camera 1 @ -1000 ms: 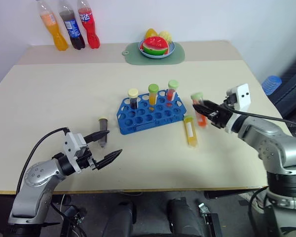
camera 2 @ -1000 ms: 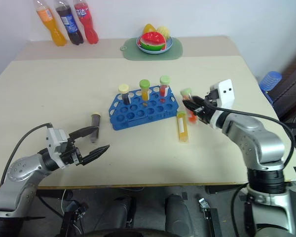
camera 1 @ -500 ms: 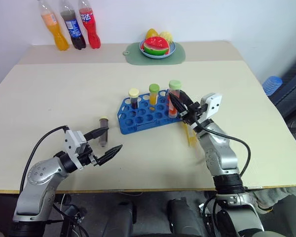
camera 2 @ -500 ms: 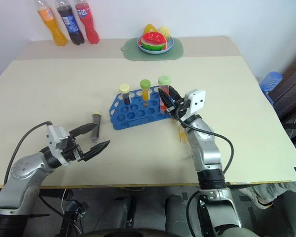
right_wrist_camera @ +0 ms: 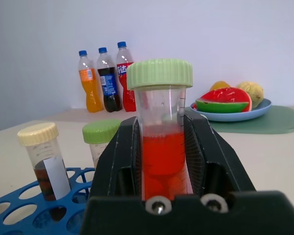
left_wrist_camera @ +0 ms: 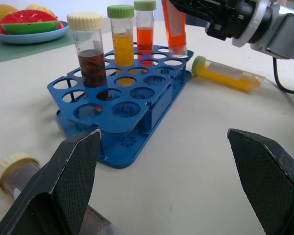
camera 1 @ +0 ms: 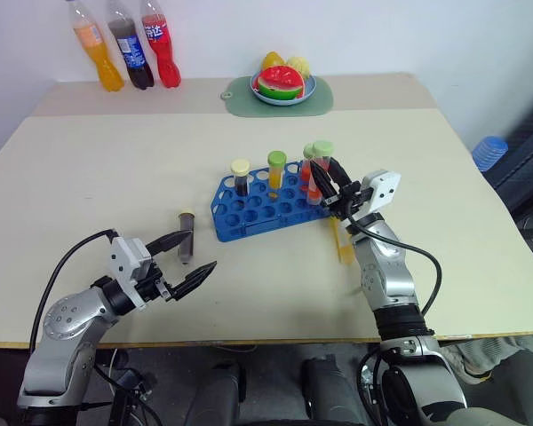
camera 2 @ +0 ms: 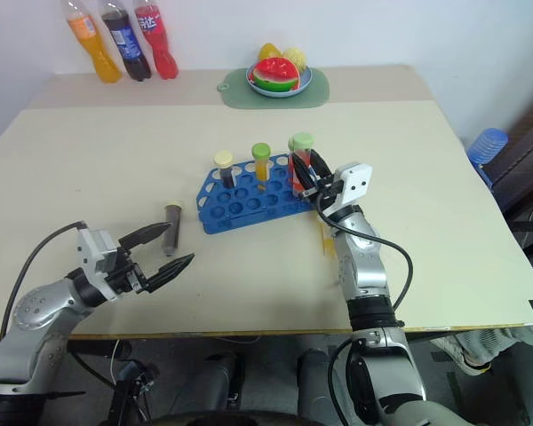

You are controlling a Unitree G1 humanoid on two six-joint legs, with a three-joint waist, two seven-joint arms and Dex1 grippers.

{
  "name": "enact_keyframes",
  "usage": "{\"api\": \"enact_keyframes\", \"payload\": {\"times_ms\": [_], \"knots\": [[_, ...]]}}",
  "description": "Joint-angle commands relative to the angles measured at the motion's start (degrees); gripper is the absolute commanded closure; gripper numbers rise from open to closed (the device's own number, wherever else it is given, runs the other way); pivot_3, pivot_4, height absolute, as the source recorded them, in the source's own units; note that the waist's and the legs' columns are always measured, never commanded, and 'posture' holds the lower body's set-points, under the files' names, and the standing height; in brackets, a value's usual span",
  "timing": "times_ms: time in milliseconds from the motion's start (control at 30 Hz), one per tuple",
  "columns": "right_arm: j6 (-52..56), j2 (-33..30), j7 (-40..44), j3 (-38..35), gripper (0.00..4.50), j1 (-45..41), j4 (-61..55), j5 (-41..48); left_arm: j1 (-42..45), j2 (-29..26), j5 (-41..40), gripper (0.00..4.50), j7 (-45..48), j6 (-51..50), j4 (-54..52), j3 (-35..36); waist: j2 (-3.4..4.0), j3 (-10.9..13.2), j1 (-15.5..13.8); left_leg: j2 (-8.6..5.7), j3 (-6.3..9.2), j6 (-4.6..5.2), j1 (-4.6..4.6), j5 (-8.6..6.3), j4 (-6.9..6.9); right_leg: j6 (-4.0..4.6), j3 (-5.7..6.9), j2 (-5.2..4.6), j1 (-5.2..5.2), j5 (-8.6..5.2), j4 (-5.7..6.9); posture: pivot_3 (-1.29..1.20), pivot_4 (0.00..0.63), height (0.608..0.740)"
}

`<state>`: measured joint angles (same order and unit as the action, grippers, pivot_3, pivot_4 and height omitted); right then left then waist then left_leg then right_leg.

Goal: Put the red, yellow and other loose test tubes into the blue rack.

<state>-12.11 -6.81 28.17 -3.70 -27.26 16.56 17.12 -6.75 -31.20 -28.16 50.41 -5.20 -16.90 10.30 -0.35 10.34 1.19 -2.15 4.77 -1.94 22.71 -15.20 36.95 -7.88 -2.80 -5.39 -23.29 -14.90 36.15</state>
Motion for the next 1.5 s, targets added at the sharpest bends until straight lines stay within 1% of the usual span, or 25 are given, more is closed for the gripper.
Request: {"api": "enact_keyframes", "payload": {"times_ms": [33, 300, 500, 567, 600, 633, 667, 733, 767, 900, 967, 1067, 1167, 1233, 1300, 1367, 1467, 1500], "knots": [[-1.46, 0.4, -0.34, -1.24, 3.75, -0.26, -0.4, 0.66, -0.34, -0.38, -0.99, 0.21, -0.02, 0.63, -2.18, 1.32, 0.0, 0.0, 0.0, 0.0, 0.0, 0.0, 0.0, 0.0, 0.0, 0.0, 0.0, 0.0, 0.0, 0.0, 0.0, 0.0, 0.15, 0.74], [-3.58, 0.32, -0.28, -2.29, 3.75, -1.43, 3.62, 0.06, 0.41, -0.3, -0.77, 0.21, 0.07, 0.42, -1.93, 0.7, 0.01, 0.0, -0.01, 0.0, -0.02, 0.0, -0.04, 0.0, 0.0, 0.0, -0.01, 0.0, 0.04, 0.0, 0.0, 0.0, 0.15, 0.74], [-4.98, 0.67, 0.77, -1.38, 3.75, -0.95, 4.73, -0.15, 0.96, -0.07, -0.53, 0.21, 0.08, 0.47, -1.63, 0.27, 0.0, -0.01, 0.0, 0.0, -0.02, 0.0, -0.08, 0.0, -0.01, 0.0, -0.01, 0.0, 0.09, 0.0, -0.01, 0.0, 0.15, 0.74], [-5.74, 0.78, 2.29, -0.61, 2.73, -0.63, 4.62, -0.09, 1.09, 0.1, -0.54, 0.21, 0.09, 0.46, -1.61, 0.03, 0.01, -0.01, 0.03, 0.0, -0.03, 0.0, -0.09, 0.0, -0.01, 0.0, -0.01, 0.0, 0.09, 0.0, -0.01, 0.0, 0.15, 0.74], [-6.31, 0.75, 2.66, -0.28, 2.43, -0.55, 4.62, -0.43, 1.14, 0.16, -0.57, 0.21, 0.09, 0.44, -1.61, -0.04, 0.01, -0.01, 0.03, 0.0, -0.03, 0.0, -0.09, 0.0, -0.01, 0.0, -0.01, 0.0, 0.09, 0.0, -0.01, 0.0, 0.15, 0.74], [-7.14, 0.67, 2.53, 0.0, 1.88, -0.51, 4.59, -1.19, 1.19, 0.23, -0.52, 0.21, 0.07, 0.46, -1.61, -0.14, 0.01, -0.01, 0.05, 0.0, -0.02, 0.0, -0.09, 0.0, -0.01, 0.0, -0.01, 0.0, 0.09, 0.0, -0.01, 0.0, 0.15, 0.74], [-8.05, 0.43, 1.48, 0.16, 1.43, -0.55, 4.55, -2.65, 1.25, 0.31, -0.51, 0.21, 0.07, 0.46, -1.6, -0.23, 0.01, 0.0, 0.08, 0.0, -0.02, 0.0, -0.1, 0.0, -0.02, 0.0, -0.01, 0.0, 0.09, 0.0, 0.0, 0.0, 0.15, 0.74], [-9.27, -0.6, 1.05, 0.67, 0.4, -0.44, 3.98, -4.75, 1.43, 0.49, -0.44, 0.21, 0.03, 0.52, -1.5, -0.45, 0.01, 0.0, 0.11, 0.0, -0.02, 0.0, -0.11, 0.0, -0.03, 0.0, -0.01, 0.01, 0.08, 0.0, 0.0, 0.0, 0.15, 0.74], [-9.87, -1.37, 1.22, 0.98, 0.03, -0.28, 3.38, -5.66, 1.53, 0.57, -0.4, 0.21, 0.04, 0.58, -1.41, -0.56, 0.01, 0.0, 0.1, 0.0, -0.02, 0.0, -0.11, 0.0, -0.04, 0.0, -0.01, 0.01, 0.08, 0.0, 0.01, 0.0, 0.15, 0.74], [-6.57, -6.06, 3.01, 1.63, 0.03, 1.5, -2.4, -6.81, 2.03, 1.09, -0.04, 0.21, 0.16, 0.94, -0.76, -1.17, 0.01, 0.0, -0.22, -0.02, -0.04, 0.0, -0.1, 0.0, -0.01, 0.0, -0.02, -0.02, 0.11, 0.0, -0.01, 0.0, 0.15, 0.74], [0.05, -9.31, 5.13, 1.71, 0.03, 3.59, -8.45, -4.59, 2.36, 1.52, 0.06, 0.21, 0.28, 1.13, -0.35, -1.41, 0.01, 0.0, -0.3, -0.04, -0.04, 0.0, -0.1, 0.0, 0.0, 0.0, -0.03, -0.04, 0.12, 0.0, -0.02, 0.0, 0.15, 0.74], [13.07, -15.28, 5.54, 1.28, 0.03, 8.32, -20.31, -3.02, 2.69, 2.05, 0.27, 0.21, 0.61, 1.55, 0.41, -1.95, 0.01, -0.01, -0.37, -0.03, -0.01, 0.0, -0.1, 0.0, -0.01, 0.0, -0.02, -0.04, 0.12, 0.0, -0.02, 0.0, 0.15, 0.74], [30.48, -22.98, 4.31, -0.31, 0.03, 12.97, -32.81, -2.12, 3.58, 2.47, 0.56, 0.21, 1.23, 2.34, 1.98, -2.65, 0.03, 0.0, -0.42, -0.03, -0.02, 0.0, -0.09, 0.0, -0.01, 0.01, -0.02, -0.06, 0.12, -0.01, -0.02, 0.0, 0.15, 0.74], [39.24, -27.84, 5.8, -0.31, 0.03, 14.18, -36.67, -1.26, 4.37, 2.94, 0.84, 0.21, 1.38, 2.81, 2.82, -3.36, 0.03, -0.01, -0.29, -0.03, -0.04, 0.01, -0.09, 0.0, 0.02, 0.02, -0.03, -0.07, 0.13, -0.01, -0.03, 0.0, 0.15, 0.74], [53.93, -29.7, 4.35, -2.28, 0.03, 12.43, -38.44, 3.89, 4.99, 3.45, 1.03, 0.21, 1.46, 3.03, 3.25, -3.96, 0.02, -0.01, -0.29, -0.01, -0.04, 0.01, -0.09, -0.01, 0.03, 0.03, -0.02, -0.07, 0.14, -0.02, -0.03, 0.0, 0.15, 0.74], [63.34, -30.18, 2.24, -3.51, 0.03, 10.14, -38.99, 6.38, 5.33, 3.78, 1.25, 0.21, 1.49, 3.18, 3.48, -4.41, 0.01, -0.02, -0.28, 0.01, -0.03, 0.01, -0.1, -0.01, 0.03, 0.06, -0.02, -0.07, 0.16, -0.03, -0.03, 0.0, 0.15, 0.74], [81.37, -28.01, -2.89, -6.24, 0.03, 1.42, -34.56, 8.44, 5.58, 4.26, 1.64, 0.21, 1.45, 3.31, 3.63, -5.24, 0.02, -0.02, -0.2, 0.0, -0.05, 0.01, -0.09, -0.01, 0.03, 0.06, -0.03, -0.09, 0.14, -0.03, -0.03, 0.0, 0.15, 0.74], [85.66, -27.22, -3.94, -6.94, 0.03, -1.02, -33.05, 8.93, 5.51, 4.38, 1.7, 0.21, 1.47, 3.34, 3.59, -5.44, 0.02, -0.02, -0.29, -0.01, -0.05, 0.01, -0.09, -0.01, 0.03, 0.06, -0.03, -0.1, 0.13, -0.03, -0.03, 0.0, 0.15, 0.74]]}}
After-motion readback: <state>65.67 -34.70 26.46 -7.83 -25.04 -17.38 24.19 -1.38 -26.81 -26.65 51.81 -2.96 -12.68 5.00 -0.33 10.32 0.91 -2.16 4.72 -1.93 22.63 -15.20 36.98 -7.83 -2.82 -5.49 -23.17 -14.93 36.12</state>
